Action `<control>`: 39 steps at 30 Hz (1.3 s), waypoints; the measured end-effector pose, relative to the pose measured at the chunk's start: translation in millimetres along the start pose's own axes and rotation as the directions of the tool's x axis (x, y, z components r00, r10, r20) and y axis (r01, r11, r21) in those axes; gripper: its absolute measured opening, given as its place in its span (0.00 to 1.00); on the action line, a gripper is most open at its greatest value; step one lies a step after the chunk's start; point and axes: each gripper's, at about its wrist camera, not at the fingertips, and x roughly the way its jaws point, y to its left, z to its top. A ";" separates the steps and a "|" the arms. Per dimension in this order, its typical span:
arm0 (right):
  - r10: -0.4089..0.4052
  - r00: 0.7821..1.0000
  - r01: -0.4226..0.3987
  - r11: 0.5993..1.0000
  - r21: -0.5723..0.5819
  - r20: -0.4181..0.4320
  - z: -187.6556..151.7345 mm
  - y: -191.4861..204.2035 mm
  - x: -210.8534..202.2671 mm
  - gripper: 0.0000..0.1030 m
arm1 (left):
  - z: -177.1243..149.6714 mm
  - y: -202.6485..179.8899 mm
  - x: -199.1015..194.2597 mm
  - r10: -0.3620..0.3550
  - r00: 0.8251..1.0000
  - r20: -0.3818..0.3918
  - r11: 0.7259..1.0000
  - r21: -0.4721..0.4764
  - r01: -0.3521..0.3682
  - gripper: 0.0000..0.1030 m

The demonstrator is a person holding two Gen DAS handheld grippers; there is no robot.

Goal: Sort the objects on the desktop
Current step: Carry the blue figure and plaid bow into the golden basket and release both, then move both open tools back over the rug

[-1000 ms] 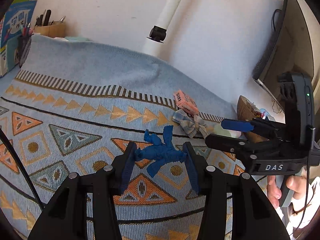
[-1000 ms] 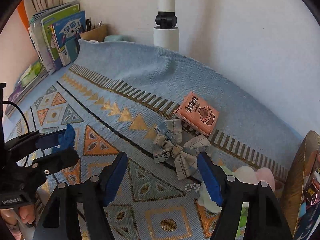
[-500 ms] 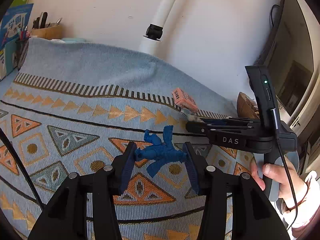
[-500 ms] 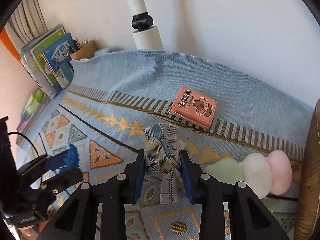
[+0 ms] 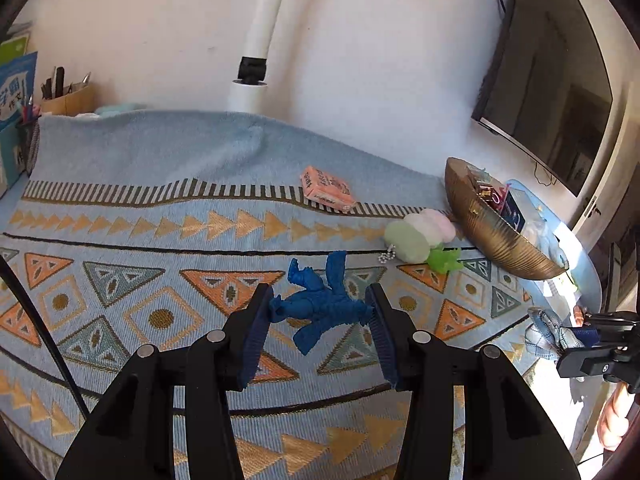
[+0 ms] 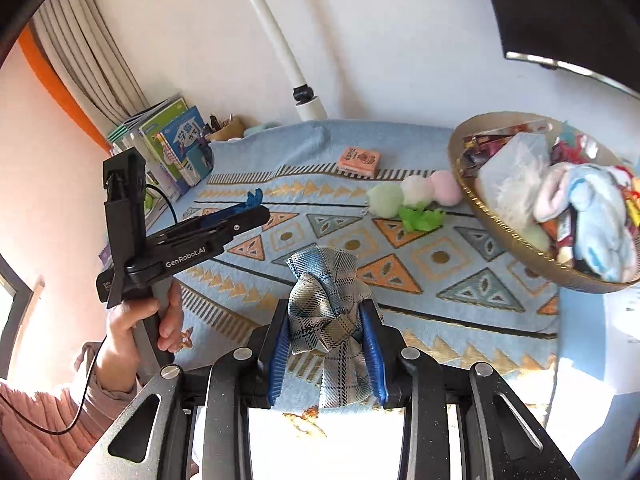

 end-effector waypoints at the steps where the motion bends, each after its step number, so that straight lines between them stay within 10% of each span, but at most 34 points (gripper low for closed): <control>1: -0.016 0.999 0.016 1.000 0.007 0.040 3.9 -6.9 -18.2 0.32 | 3.0 -13.5 -6.3 -0.007 1.000 0.010 1.000 0.031 0.007 0.43; 5: -0.080 0.963 0.059 0.994 0.088 0.258 27.4 -37.6 -93.8 0.32 | 25.7 -70.1 -30.2 -0.048 0.996 0.073 0.987 0.155 0.036 0.43; 11: -0.236 0.818 0.078 0.949 0.305 0.525 58.0 -92.0 -145.2 0.32 | 80.5 -138.1 -36.9 -0.213 0.971 0.107 0.959 0.214 0.187 0.43; 15: -0.236 0.847 -0.002 0.894 0.448 0.475 77.3 -142.5 -111.3 0.32 | 122.7 -165.9 -12.2 -0.314 0.941 0.123 0.939 0.183 0.290 0.43; 23: -0.306 0.886 0.104 0.863 0.495 0.348 96.4 -176.7 -51.8 0.33 | 151.0 -186.3 83.6 -0.389 0.921 0.005 0.921 0.035 0.389 0.43; 28: -0.377 0.889 0.225 0.853 0.470 0.260 106.1 -181.1 -26.7 0.71 | 150.1 -193.0 113.7 -0.404 0.915 -0.003 0.915 0.008 0.404 0.48; 31: -0.351 0.899 0.204 0.865 0.459 0.262 98.6 -174.9 -32.5 0.71 | 151.9 -188.0 129.9 -0.419 0.907 -0.037 0.907 -0.062 0.416 0.64; 39: -0.276 0.910 0.142 0.908 0.393 0.310 66.0 -109.1 -75.1 0.71 | 124.2 -149.4 76.8 -0.424 0.906 -0.021 0.903 -0.086 0.420 0.66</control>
